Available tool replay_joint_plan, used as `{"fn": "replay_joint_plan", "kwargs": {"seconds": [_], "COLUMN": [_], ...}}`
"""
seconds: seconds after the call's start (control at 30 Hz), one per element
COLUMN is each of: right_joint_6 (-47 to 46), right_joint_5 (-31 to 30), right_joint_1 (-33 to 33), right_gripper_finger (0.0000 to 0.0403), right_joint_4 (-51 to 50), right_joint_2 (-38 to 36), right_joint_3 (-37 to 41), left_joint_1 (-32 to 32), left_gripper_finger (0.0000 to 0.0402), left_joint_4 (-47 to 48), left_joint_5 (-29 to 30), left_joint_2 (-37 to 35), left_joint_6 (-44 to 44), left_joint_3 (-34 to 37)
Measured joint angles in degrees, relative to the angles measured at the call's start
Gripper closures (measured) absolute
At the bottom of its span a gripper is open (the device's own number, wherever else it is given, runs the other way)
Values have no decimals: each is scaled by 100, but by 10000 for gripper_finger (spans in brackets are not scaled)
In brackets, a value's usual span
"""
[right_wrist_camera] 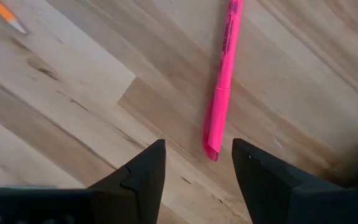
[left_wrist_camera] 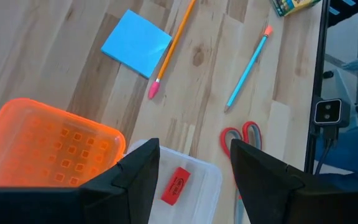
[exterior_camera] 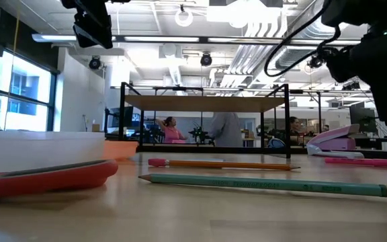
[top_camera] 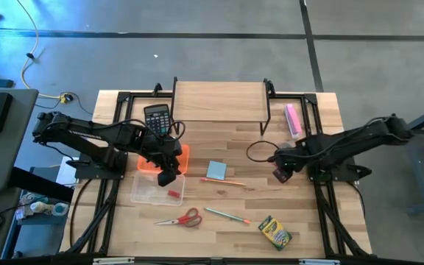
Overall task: Pack school essentials
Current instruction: Put the pink pen into the supply box
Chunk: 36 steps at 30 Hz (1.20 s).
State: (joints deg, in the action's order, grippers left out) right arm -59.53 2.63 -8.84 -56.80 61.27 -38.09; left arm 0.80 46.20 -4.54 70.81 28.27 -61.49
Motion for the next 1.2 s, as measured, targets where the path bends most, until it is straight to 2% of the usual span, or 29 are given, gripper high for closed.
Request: {"fn": "replay_joint_plan", "kwargs": {"seconds": [0.47,0.7,1.03,1.2], "right_joint_6": [417,343,298,281], "right_joint_5": [-1,-19,68,108], "right_joint_1": [7,7,15,15], "right_gripper_finger": [226,226,227,249], "right_joint_4": [412,438,526,560], "right_joint_2": [1320,1861,2371,2411], "right_joint_3": [0,2,-22,-20], "left_joint_1": [0,0,0,0], "left_gripper_finger": [216,216,216,216], "left_joint_4": [0,0,0,0], "left_joint_5": [0,0,1,0], "left_joint_2": [0,0,0,0], "left_joint_6": [2,9,20,20], "left_joint_3": [0,0,0,0]}}
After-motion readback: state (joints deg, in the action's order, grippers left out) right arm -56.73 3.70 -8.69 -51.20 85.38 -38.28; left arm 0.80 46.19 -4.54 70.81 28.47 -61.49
